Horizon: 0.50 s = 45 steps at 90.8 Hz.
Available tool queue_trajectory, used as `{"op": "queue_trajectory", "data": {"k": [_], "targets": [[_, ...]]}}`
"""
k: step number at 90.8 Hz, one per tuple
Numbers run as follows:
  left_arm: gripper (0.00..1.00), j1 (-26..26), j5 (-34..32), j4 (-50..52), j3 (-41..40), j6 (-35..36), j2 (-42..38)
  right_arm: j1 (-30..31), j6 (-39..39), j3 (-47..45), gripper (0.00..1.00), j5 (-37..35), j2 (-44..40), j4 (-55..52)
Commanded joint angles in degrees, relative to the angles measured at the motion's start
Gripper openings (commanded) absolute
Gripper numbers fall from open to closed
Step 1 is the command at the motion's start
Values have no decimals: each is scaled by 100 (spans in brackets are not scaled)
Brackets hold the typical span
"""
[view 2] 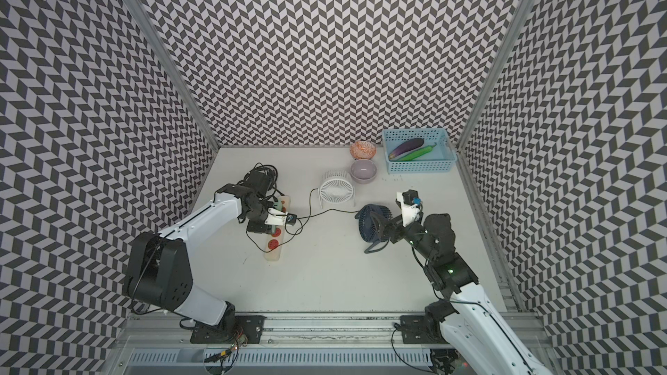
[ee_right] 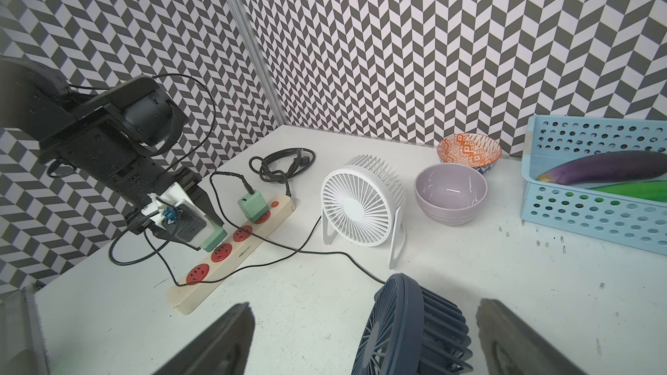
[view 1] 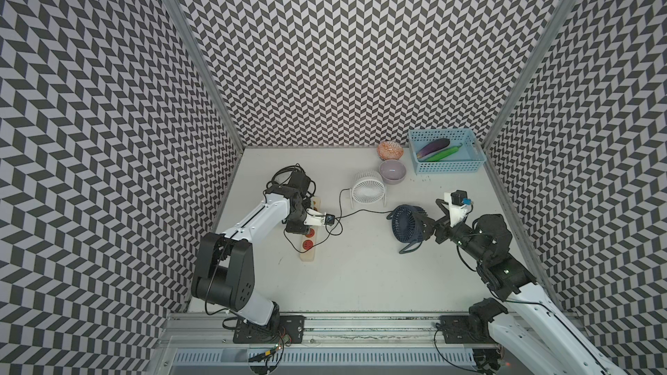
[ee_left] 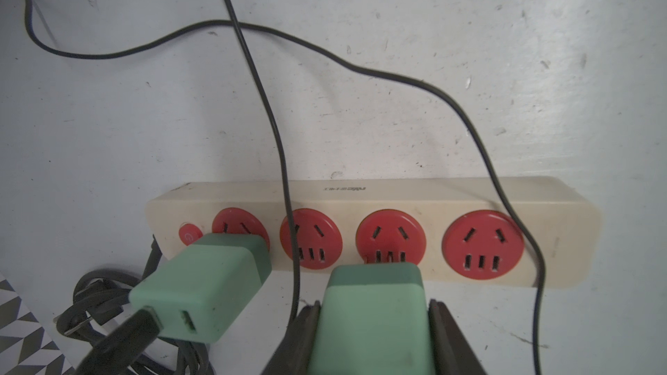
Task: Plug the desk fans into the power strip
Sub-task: Insert the plug into the socket.
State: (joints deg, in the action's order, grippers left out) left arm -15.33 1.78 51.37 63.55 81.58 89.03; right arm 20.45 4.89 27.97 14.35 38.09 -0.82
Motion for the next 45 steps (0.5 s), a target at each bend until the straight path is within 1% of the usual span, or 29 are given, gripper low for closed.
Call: {"op": "queue_trajectory", "data": {"k": [1,15,31,45], "targets": [[0,30,186,-13,-42,105,63,-1,-49,-39,100,20,10,315],[0,33,64,-20,-16,122,234,-2,-51,-3,100,-18,22,274],[0,57,35,280,76,157,463,1,-52,-52,100,-10,-39,355],[0,90,24,691,359,109,605,2,-85,-21,100,10,-1,286]]}}
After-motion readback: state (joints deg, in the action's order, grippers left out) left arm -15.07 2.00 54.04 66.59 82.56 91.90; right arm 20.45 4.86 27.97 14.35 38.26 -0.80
